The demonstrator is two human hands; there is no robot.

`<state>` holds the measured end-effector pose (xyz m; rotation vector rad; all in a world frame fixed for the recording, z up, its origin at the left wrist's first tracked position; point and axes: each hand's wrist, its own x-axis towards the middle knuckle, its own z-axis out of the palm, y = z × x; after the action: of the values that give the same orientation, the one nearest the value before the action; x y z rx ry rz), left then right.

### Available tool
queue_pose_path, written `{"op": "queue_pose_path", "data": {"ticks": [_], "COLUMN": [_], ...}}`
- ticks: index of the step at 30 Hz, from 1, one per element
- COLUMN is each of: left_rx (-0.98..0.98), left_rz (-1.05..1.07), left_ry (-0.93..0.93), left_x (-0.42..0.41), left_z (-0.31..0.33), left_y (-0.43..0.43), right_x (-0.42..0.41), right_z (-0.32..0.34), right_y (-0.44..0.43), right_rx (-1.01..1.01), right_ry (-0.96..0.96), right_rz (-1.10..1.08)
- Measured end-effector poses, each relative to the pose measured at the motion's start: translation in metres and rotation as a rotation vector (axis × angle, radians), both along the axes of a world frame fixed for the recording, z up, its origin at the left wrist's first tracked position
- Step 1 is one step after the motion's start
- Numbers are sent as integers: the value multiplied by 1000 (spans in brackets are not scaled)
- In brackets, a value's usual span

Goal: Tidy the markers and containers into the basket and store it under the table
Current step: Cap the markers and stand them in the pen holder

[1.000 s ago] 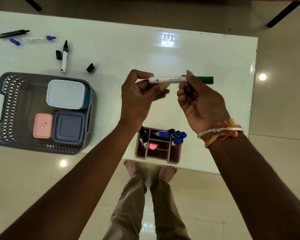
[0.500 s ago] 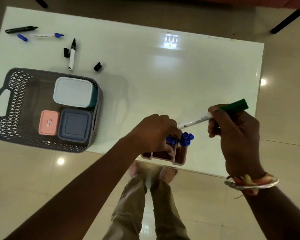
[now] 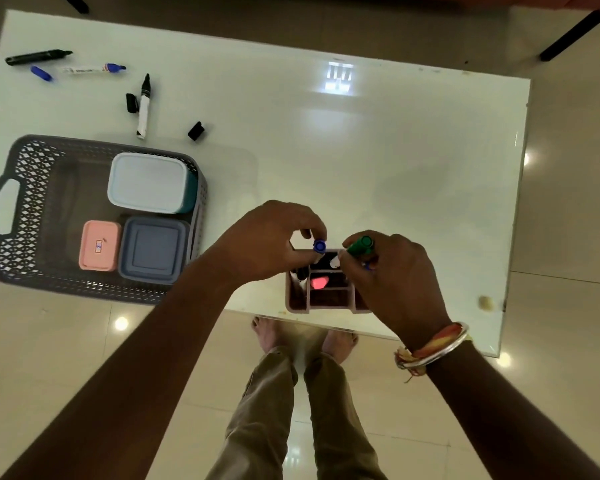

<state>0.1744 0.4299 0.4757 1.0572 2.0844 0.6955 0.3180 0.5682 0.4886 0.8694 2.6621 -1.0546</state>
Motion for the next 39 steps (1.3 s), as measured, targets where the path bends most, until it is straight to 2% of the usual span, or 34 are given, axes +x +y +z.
{"op": "queue_pose_path", "data": {"ticks": [5, 10, 12, 14, 17, 18, 22, 28, 33, 39], "left_rx": [120, 176, 189, 226, 318, 347, 418, 405, 280, 227], "left_rz": [77, 124, 138, 156, 170, 170, 140, 347, 374, 364], "left_ry": [-43, -66, -81, -93, -108, -124, -173, -244, -287, -278], "left_x": [-12, -15, -15, -14, -5, -1, 11, 16, 26, 36], "left_z": [35, 52, 54, 58, 67, 70, 75, 56, 32, 20], "left_y": [-5, -12, -14, -13, -2, 4, 25, 26, 19, 19], "right_x": [-7, -16, -22, -26, -27, -25, -1, 64, 85, 82], "right_z": [-1, -7, -5, 5, 31, 39, 53, 42, 10, -18], "right_y": [-7, -19, -16, -8, 8, 13, 25, 29, 2, -15], "right_rx": [41, 267, 271, 124, -227, -262, -210, -169, -129, -114], "right_ry": [0, -125, -171, -133, 46, 90, 181, 168, 75, -16], "right_rz": [74, 320, 353, 286, 111, 93, 30, -258, -236, -248]}}
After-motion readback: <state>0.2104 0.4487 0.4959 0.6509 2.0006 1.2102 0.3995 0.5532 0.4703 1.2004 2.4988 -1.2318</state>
